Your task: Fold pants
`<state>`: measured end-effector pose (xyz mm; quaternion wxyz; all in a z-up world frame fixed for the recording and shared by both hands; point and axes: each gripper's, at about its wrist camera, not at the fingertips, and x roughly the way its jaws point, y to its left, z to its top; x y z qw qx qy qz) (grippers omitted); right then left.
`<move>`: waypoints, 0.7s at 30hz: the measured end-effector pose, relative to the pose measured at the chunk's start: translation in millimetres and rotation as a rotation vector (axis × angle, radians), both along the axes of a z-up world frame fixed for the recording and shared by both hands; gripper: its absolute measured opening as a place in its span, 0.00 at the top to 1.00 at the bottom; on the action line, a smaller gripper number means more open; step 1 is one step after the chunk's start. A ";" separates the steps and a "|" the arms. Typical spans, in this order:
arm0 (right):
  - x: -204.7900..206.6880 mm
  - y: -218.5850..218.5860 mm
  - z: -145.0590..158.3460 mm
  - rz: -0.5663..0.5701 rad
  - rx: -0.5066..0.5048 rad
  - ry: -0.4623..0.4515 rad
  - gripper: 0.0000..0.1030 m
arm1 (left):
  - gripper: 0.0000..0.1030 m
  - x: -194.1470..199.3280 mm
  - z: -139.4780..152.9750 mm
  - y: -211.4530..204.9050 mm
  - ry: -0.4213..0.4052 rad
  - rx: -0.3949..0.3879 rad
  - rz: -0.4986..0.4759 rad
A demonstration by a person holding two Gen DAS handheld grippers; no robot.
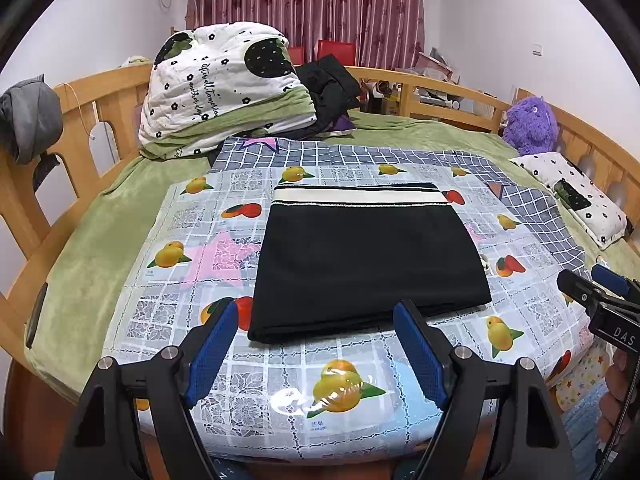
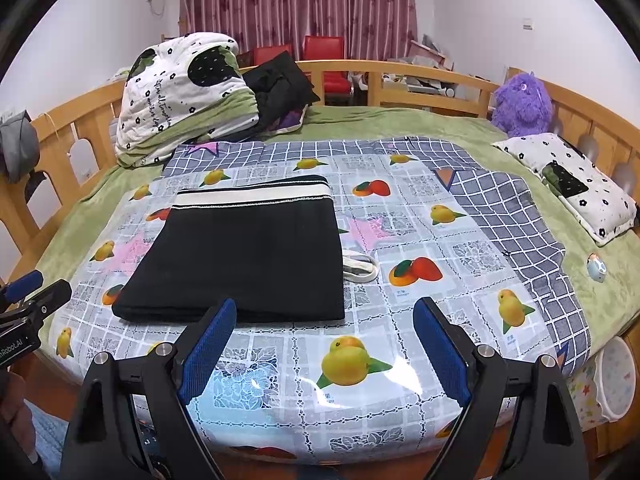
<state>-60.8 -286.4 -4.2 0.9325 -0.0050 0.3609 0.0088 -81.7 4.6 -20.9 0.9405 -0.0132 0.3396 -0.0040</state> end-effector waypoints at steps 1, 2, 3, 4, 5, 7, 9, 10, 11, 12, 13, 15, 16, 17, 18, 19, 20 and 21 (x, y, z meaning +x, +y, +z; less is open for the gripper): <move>0.2 -0.1 0.1 0.001 0.001 0.001 0.13 | 0.24 -0.4 0.0 -0.4 -0.001 0.000 0.002; 0.2 0.2 0.2 0.001 0.000 0.000 0.13 | 0.24 -0.8 -0.1 -0.5 -0.001 -0.002 0.003; 0.3 0.6 0.0 0.001 -0.002 -0.001 0.13 | 0.24 -1.0 0.0 -0.7 -0.001 -0.004 0.004; 0.3 1.0 -0.1 0.002 -0.002 0.000 0.13 | 0.24 -1.1 0.0 -0.6 -0.001 -0.003 0.004; 0.2 1.2 -0.1 0.002 -0.002 0.001 0.13 | 0.24 -0.9 0.1 -0.4 -0.001 -0.001 0.004; 0.1 1.6 0.1 0.002 -0.003 0.000 0.13 | 0.24 -1.1 0.4 0.2 -0.002 -0.001 0.004; 0.4 2.0 0.0 0.001 -0.005 0.001 0.13 | 0.24 -1.0 0.5 0.0 -0.001 0.000 0.005; 0.0 2.0 0.2 0.001 -0.002 0.000 0.13 | 0.24 -1.3 0.5 0.8 -0.001 0.000 0.006; 0.1 2.0 0.1 0.002 -0.001 0.000 0.13 | 0.24 -1.6 0.9 -0.1 -0.002 -0.002 0.007; 0.4 2.2 0.1 0.003 -0.001 0.000 0.13 | 0.24 -1.9 1.1 0.0 -0.001 -0.003 0.008; 0.7 2.4 -0.1 0.003 -0.001 0.000 0.13 | 0.24 -1.9 1.0 0.2 0.000 -0.002 0.008; 0.7 2.7 0.0 0.005 -0.002 -0.001 0.13 | 0.24 -2.4 1.1 0.8 -0.001 0.000 0.009; 1.1 3.2 -0.3 0.005 -0.003 0.000 0.13 | 0.24 -2.4 1.2 1.4 0.000 0.000 0.009; 0.3 3.2 0.0 0.005 -0.002 -0.001 0.13 | 0.24 -2.2 1.1 1.4 0.000 -0.001 0.007; 0.3 3.4 -0.1 0.006 -0.002 -0.001 0.13 | 0.24 -2.0 1.0 1.0 -0.001 -0.001 0.008; 0.3 3.6 -0.1 0.006 -0.001 -0.002 0.13 | 0.24 -2.1 1.0 1.2 -0.001 0.000 0.009; 0.2 3.5 0.0 0.005 -0.001 -0.002 0.13 | 0.24 -2.0 1.0 1.4 -0.001 -0.001 0.008; 0.3 3.8 0.0 0.006 -0.001 -0.002 0.13 | 0.24 -1.9 1.0 1.4 -0.001 -0.002 0.007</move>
